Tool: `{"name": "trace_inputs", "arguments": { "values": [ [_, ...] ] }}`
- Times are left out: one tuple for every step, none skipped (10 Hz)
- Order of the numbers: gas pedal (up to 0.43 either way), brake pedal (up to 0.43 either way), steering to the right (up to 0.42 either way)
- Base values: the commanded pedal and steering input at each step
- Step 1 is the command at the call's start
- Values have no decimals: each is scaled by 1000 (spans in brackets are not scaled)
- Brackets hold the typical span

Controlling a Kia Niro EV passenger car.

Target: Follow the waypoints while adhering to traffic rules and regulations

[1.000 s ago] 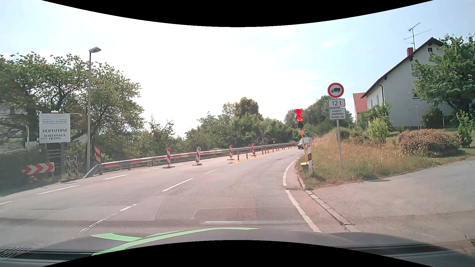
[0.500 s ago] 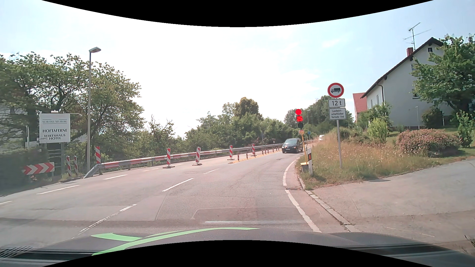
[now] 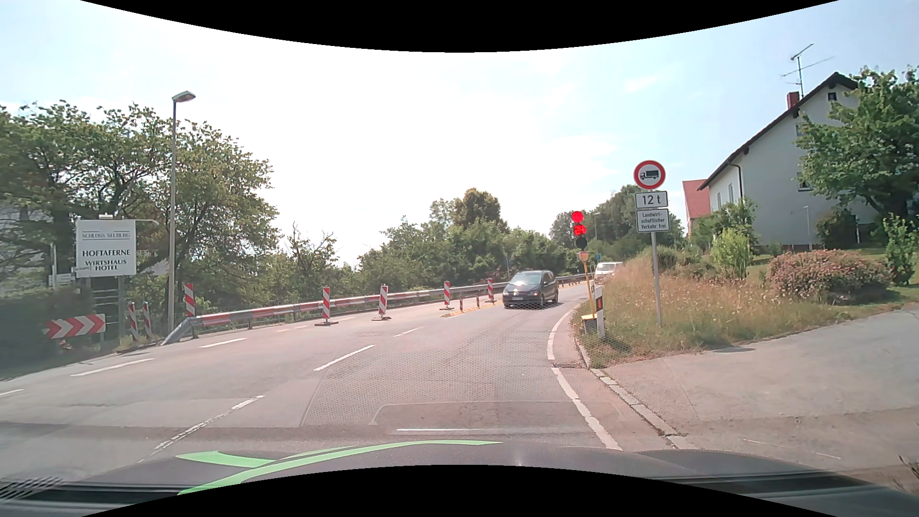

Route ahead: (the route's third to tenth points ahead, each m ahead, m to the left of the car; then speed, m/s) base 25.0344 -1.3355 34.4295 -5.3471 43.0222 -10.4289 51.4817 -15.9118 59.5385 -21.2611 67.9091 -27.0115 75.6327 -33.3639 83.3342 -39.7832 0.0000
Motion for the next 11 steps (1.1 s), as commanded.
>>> {"name": "trace_inputs", "arguments": {
  "values": [
    [0,329,72],
    [0,323,71],
    [0,329,72],
    [0,329,71],
    [0,329,72],
    [0,323,72],
    [0,329,72],
    [0,329,72],
    [0,329,72],
    [0,329,72],
    [0,329,72]
  ]
}}
